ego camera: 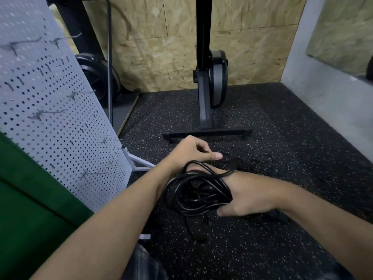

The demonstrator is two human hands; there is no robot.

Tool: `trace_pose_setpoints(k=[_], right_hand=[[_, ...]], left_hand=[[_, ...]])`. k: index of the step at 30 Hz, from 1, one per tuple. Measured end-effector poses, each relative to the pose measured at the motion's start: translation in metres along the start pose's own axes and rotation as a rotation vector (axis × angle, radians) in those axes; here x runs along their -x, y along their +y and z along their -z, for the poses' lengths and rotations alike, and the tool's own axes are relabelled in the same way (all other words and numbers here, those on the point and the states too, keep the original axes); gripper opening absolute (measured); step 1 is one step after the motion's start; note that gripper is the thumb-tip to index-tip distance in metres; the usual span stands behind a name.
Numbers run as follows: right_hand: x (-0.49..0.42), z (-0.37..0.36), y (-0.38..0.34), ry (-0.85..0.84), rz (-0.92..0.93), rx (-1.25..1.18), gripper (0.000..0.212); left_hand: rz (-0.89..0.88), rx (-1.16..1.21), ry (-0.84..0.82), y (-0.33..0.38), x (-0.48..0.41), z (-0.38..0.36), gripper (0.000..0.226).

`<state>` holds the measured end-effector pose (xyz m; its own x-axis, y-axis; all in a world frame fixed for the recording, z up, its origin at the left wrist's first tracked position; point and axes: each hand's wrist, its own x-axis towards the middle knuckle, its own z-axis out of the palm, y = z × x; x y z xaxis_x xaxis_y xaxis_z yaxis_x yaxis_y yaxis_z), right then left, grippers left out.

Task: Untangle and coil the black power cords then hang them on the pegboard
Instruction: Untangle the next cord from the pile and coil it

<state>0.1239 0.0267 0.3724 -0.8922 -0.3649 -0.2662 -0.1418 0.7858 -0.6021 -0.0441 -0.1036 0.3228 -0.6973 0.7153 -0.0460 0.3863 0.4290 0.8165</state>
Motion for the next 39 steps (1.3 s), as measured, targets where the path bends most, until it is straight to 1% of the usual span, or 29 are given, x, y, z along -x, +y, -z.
trace_pose_setpoints(k=[1, 2, 4, 5, 7, 9, 12, 13, 15, 16, 18, 19, 21, 24, 27, 31, 33, 36, 38, 39], right_hand=[[0.001, 0.0, 0.001, 0.014, -0.024, 0.014, 0.048], [0.002, 0.002, 0.001, 0.032, -0.052, 0.013, 0.056], [0.005, 0.007, 0.003, 0.087, -0.098, 0.012, 0.083], [0.005, 0.009, 0.004, 0.113, -0.09, 0.001, 0.088], [0.007, 0.012, 0.005, 0.151, -0.053, -0.034, 0.086], [0.009, 0.017, 0.006, 0.167, -0.048, -0.061, 0.083], [0.01, 0.021, 0.008, 0.145, -0.102, -0.041, 0.079], [0.01, 0.021, 0.009, 0.129, -0.145, -0.021, 0.083], [0.009, 0.02, 0.013, 0.107, -0.227, -0.003, 0.097], [0.008, 0.02, 0.017, 0.102, -0.233, -0.015, 0.097], [0.008, 0.02, 0.024, 0.109, -0.187, -0.082, 0.086], [0.008, 0.02, 0.025, 0.109, -0.176, -0.101, 0.084], [0.008, 0.019, 0.024, 0.102, -0.192, -0.093, 0.084], [0.007, 0.015, 0.019, 0.057, -0.173, -0.138, 0.072], [0.008, 0.014, 0.016, -0.039, -0.142, -0.16, 0.063], [0.006, 0.012, 0.013, -0.046, -0.124, -0.12, 0.061], [0.005, 0.011, 0.011, -0.035, -0.118, -0.121, 0.066], [0.006, 0.009, 0.007, -0.002, -0.118, -0.131, 0.081], [0.007, 0.007, 0.003, 0.035, -0.111, -0.091, 0.093], [0.008, 0.007, 0.0, 0.051, -0.1, -0.068, 0.098]], left_hand=[[0.032, -0.017, 0.025, -0.005, -0.001, 0.001, 0.034], [0.058, -0.061, 0.05, -0.012, 0.0, 0.003, 0.033], [0.102, -0.135, 0.096, -0.023, 0.005, 0.007, 0.033], [0.111, -0.152, 0.095, -0.027, 0.009, 0.007, 0.032], [0.056, -0.225, 0.04, -0.027, 0.018, 0.006, 0.029], [0.029, -0.3, 0.025, -0.029, 0.018, 0.003, 0.028], [0.131, -0.42, 0.079, -0.032, 0.011, 0.004, 0.037], [0.183, -0.432, 0.112, -0.033, 0.011, 0.007, 0.038], [0.257, -0.434, 0.173, -0.038, 0.01, 0.012, 0.033], [0.287, -0.438, 0.184, -0.039, 0.011, 0.013, 0.036], [0.319, -0.466, 0.19, -0.041, 0.012, 0.013, 0.049], [0.332, -0.493, 0.2, -0.04, 0.014, 0.012, 0.054], [0.321, -0.534, 0.242, -0.043, 0.016, 0.011, 0.054], [0.329, -0.529, 0.313, -0.053, 0.014, 0.012, 0.05], [0.407, -0.483, 0.385, -0.063, 0.013, 0.021, 0.046], [0.493, -0.454, 0.442, -0.073, 0.017, 0.031, 0.044], [0.514, -0.414, 0.492, -0.074, 0.017, 0.034, 0.041], [0.517, -0.359, 0.613, -0.076, 0.022, 0.043, 0.035], [0.507, -0.336, 0.598, -0.076, 0.024, 0.041, 0.034], [0.502, -0.333, 0.544, -0.065, 0.025, 0.038, 0.032]])
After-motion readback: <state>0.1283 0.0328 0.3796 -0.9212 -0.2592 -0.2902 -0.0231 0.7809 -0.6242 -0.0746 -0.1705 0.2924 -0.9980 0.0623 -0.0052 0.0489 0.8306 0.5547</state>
